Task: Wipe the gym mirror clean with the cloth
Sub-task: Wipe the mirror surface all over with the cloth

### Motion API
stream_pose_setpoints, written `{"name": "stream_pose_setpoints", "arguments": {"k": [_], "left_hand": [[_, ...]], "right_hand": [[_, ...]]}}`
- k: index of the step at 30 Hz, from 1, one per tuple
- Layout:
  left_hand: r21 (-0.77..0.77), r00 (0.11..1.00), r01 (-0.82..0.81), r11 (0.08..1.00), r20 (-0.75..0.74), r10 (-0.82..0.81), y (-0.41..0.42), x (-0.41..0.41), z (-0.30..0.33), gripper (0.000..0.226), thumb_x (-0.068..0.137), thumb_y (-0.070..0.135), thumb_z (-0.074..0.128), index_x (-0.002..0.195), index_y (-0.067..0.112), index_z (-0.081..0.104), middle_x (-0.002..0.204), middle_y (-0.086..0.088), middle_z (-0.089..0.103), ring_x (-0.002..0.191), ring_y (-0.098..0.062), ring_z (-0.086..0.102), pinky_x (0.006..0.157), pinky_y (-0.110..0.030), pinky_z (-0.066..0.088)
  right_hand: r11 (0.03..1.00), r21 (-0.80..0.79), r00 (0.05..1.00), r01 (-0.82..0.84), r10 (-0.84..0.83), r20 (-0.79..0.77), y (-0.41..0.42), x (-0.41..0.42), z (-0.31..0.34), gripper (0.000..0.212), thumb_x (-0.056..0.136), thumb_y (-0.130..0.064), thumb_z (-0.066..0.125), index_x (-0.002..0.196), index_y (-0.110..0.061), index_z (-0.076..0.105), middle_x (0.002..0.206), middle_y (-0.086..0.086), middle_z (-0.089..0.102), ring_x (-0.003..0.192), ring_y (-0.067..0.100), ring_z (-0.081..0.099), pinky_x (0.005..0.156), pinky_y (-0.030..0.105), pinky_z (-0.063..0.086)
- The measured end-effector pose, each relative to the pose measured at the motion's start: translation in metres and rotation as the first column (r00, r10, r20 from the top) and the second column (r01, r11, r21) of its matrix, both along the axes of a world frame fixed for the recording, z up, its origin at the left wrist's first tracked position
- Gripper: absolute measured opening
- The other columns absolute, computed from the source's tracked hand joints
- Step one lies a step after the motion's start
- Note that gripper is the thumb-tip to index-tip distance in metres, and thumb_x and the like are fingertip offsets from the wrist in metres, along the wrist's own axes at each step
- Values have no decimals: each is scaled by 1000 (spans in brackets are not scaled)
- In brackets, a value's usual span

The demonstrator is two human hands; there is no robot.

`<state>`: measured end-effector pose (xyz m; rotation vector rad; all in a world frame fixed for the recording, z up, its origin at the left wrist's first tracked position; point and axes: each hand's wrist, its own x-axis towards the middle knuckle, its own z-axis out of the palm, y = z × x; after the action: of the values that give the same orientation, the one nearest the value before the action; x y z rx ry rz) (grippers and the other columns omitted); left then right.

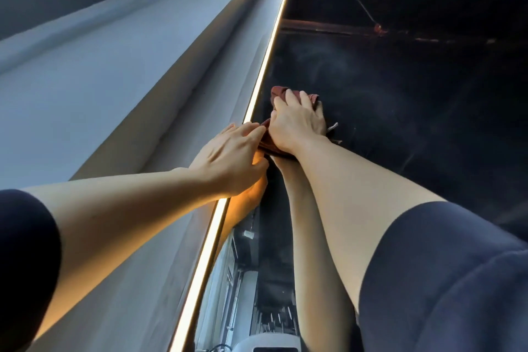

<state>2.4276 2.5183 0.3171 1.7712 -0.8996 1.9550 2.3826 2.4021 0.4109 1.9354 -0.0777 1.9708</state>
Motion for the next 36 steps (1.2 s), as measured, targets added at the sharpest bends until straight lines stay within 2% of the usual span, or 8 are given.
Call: {"name": "stream_pose_setpoints", "arguments": {"k": [8,13,19,22,24,30,33,36], "left_hand": [[70,992,-46,996,116,38,-52,-16,11,48,105,32,40,149,15,42,155,-2,41,146,-19,34,125,-37,11],[99,994,-22,995,113,10,-81,-26,7,44,104,30,39,143,13,49,150,-2,47,142,-19,38,124,-37,9],[83,998,-1,997,63,-5,-82,-23,-13,46,95,37,24,115,14,59,121,0,59,117,-20,54,121,-35,18],[95,998,31,995,49,-36,-67,-15,-24,39,96,36,24,106,16,56,112,3,57,108,-19,54,117,-42,31],[94,999,35,995,26,-37,-56,-13,-30,43,97,38,24,113,15,56,122,1,58,116,-20,53,119,-43,30],[28,991,-68,997,-113,71,-40,-17,-42,68,98,48,16,157,16,25,165,-3,22,153,-22,16,126,-38,7],[-9,989,-50,999,-140,48,-42,-22,-57,63,104,45,20,160,17,13,167,-3,11,154,-20,6,124,-34,1],[-22,985,19,1000,-173,-23,-50,-30,-85,68,98,44,15,160,16,12,167,-4,11,154,-20,8,121,-30,-2]], "right_hand": [[961,277,992,-7,-28,123,-97,-47,12,47,105,-28,25,148,-20,41,163,2,23,151,28,11,121,55,9],[933,360,986,-1,-59,156,-150,-79,1,46,106,-27,24,147,-20,42,164,3,23,152,29,10,121,57,8],[894,448,975,-25,-76,208,-177,-89,-18,48,106,-29,24,149,-15,41,163,8,24,151,33,12,122,56,12],[905,424,974,-20,-78,211,-168,-82,-27,48,107,-29,27,148,-10,42,162,10,26,150,33,14,122,52,15],[920,392,980,-16,-62,187,-152,-74,-30,47,107,-30,28,147,-10,43,162,9,26,150,33,14,122,51,13],[999,-31,999,7,-5,49,-83,-33,-53,48,107,-33,32,150,-14,40,159,8,31,149,30,21,122,46,17],[994,-104,1000,-16,13,-26,-80,-32,-80,51,108,-35,30,156,-18,33,165,5,24,153,27,15,124,44,17],[975,-205,995,-88,75,-70,-80,-33,-127,54,104,-36,26,150,-15,44,159,9,36,150,30,25,121,48,25]]}}
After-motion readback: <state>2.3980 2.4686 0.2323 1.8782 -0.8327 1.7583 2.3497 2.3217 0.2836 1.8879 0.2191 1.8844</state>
